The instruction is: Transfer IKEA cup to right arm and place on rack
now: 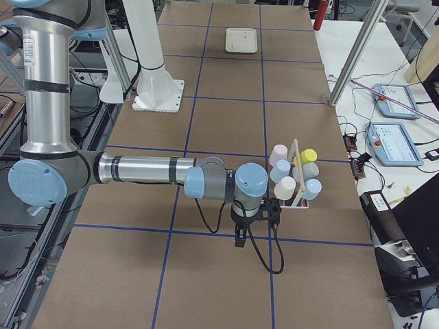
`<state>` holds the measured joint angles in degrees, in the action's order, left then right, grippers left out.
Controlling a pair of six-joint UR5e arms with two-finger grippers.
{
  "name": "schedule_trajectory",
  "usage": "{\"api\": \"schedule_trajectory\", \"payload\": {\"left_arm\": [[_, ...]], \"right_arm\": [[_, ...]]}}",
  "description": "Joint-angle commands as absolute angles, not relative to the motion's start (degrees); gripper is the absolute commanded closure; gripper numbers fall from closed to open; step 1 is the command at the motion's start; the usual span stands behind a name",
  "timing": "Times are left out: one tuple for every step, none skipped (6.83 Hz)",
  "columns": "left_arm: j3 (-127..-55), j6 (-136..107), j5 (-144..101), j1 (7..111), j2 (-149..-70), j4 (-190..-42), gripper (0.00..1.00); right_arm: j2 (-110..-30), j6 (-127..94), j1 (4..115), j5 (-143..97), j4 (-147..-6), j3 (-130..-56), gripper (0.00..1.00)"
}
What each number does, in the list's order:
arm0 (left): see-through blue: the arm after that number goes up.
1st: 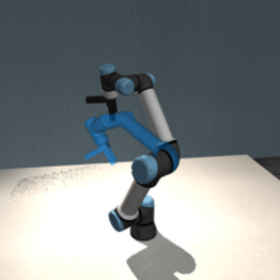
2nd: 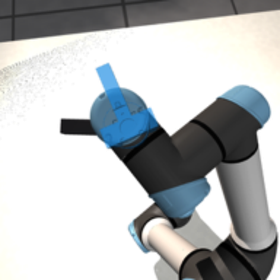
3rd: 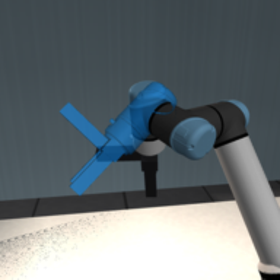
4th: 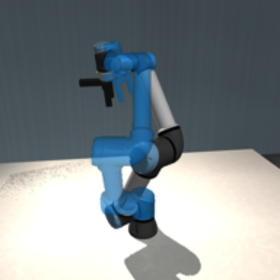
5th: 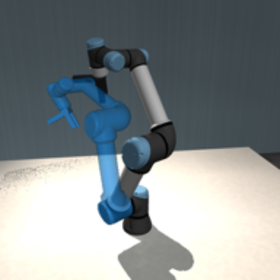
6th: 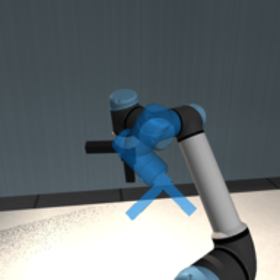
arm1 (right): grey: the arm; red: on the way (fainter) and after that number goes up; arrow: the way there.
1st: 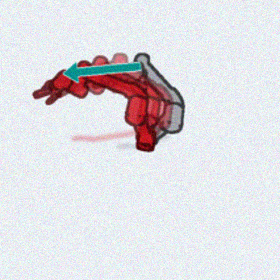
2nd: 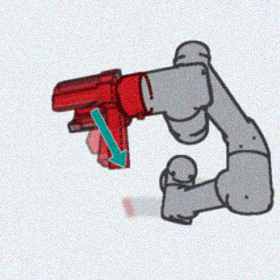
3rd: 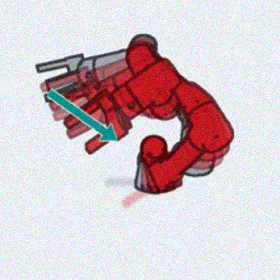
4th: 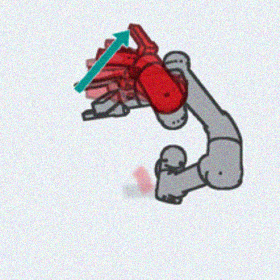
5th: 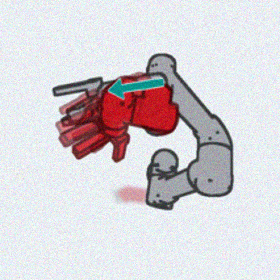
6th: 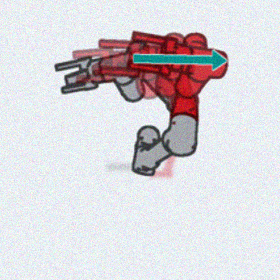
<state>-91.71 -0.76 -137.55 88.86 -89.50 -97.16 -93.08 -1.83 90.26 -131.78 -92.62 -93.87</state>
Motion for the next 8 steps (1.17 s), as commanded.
{"api": "schedule_trajectory", "payload": {"left_arm": [[-91.7, -1.0, -137.5, 88.9, -89.6, -97.2, 0.0], [-91.6, -1.0, -137.5, 88.9, -89.6, -97.2, 0.0], [-91.6, -1.0, -137.5, 88.9, -89.6, -97.2, 0.0], [-91.6, -1.1, -137.5, 88.9, -89.6, -97.2, 0.0], [-91.6, -1.1, -137.5, 88.9, -89.6, -97.2, 0.0], [-91.6, -1.1, -137.5, 88.9, -89.6, -97.2, 0.0], [-91.8, -1.3, -137.5, 88.9, -90.1, -97.2, 0.0], [-92.0, -1.3, -137.6, 88.9, -90.4, -97.2, 0.0]], "right_arm": [[-93.1, -1.8, 90.3, -131.7, -92.5, -93.9, 0.0], [-93.1, -1.8, 90.3, -131.7, -92.5, -93.9, 0.0], [-93.1, -1.8, 90.3, -131.7, -92.5, -93.9, 0.0], [-93.1, -1.8, 90.3, -131.7, -92.5, -93.9, 0.0], [-93.1, -1.8, 90.3, -131.7, -92.4, -93.9, 0.0], [-93.1, -1.8, 90.3, -131.7, -92.4, -93.9, 0.0], [-93.1, -1.8, 90.3, -131.7, -92.4, -93.9, 0.0], [-93.1, -1.8, 90.3, -131.7, -92.4, -93.9, 0.0]]}}
